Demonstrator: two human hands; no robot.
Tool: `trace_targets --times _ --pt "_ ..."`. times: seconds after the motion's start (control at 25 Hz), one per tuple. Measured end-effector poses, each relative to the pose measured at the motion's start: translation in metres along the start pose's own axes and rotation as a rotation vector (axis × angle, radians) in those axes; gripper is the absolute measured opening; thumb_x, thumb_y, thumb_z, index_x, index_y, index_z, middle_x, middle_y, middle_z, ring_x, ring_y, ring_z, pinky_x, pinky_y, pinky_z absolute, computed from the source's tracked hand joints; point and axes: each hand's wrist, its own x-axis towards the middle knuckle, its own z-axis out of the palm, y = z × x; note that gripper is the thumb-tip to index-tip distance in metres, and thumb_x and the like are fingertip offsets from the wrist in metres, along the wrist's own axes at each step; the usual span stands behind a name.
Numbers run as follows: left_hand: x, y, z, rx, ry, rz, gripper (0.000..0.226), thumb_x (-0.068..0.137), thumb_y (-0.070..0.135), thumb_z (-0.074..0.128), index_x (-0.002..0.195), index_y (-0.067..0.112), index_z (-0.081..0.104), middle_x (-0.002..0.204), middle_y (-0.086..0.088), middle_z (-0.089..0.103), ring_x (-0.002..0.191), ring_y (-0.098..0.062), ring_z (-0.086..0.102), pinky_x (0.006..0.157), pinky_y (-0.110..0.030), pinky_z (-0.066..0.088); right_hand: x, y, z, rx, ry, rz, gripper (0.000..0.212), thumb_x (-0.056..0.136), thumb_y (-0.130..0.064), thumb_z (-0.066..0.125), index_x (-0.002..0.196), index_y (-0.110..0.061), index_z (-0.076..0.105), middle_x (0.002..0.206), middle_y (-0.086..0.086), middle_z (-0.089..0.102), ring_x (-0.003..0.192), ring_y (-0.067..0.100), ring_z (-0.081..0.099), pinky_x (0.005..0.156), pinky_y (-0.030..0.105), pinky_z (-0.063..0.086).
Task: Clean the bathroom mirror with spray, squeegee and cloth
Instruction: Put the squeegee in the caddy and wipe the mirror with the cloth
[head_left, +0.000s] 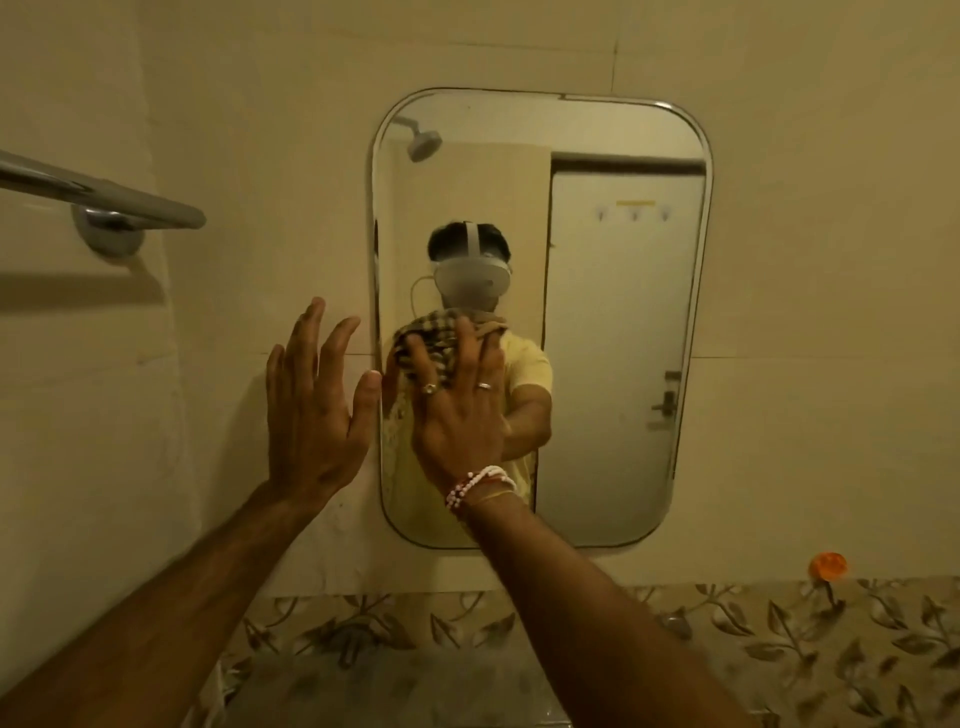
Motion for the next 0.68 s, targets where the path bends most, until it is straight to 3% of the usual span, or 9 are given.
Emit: trace_targets --times 0.08,0.24,0.36,0.68 --pt "-0.003 -0.006 -0.001 -0.007 -0.002 -0.003 0.061 0.104 0.048 0.033 0.154 0.015 0.042 0.170 -0.012 0.023 0.155 -0.032 0.027 0.123 -0.061 0.020 -0.007 -0.014 0.011 0.005 -0.030 -0.069 0.067 0.093 -0.041 0.050 0.154 -0.040 0.020 0.166 0.007 -0.005 0.151 0.042 -0.007 0.119 0.062 0.013" --pt "-0.009 -0.013 0.000 -0.007 -0.013 0.007 0.061 0.104 0.047 0.033 0.154 0.014 0.041 0.170 -0.013 0.023 0.154 -0.033 0.028 0.122 -0.062 0.022 -0.040 -0.013 0.017 -0.042 -0.101 -0.235 0.073 0.092 -0.033 0.054 0.156 -0.036 0.018 0.166 0.011 0.000 0.151 0.043 -0.001 0.122 0.059 0.003" --pt "-0.012 -0.005 0.008 -0.020 -0.019 0.016 0.061 0.104 0.047 0.033 0.154 0.014 0.041 0.170 -0.013 0.023 0.154 -0.032 0.027 0.123 -0.060 0.022 -0.063 0.002 0.006 -0.086 -0.150 -0.277 0.067 0.092 -0.030 0.051 0.154 -0.036 0.025 0.166 0.012 0.006 0.151 0.042 0.003 0.121 0.060 0.008" --pt "-0.009 0.036 0.051 -0.089 -0.011 0.073 0.059 0.103 0.044 0.036 0.155 0.016 0.040 0.172 -0.010 0.018 0.157 -0.029 0.022 0.123 -0.061 0.019 -0.055 0.095 -0.053 -0.158 -0.063 -0.119 0.057 0.094 -0.035 0.050 0.149 -0.039 0.035 0.164 0.011 0.015 0.150 0.043 0.013 0.120 0.061 0.009"
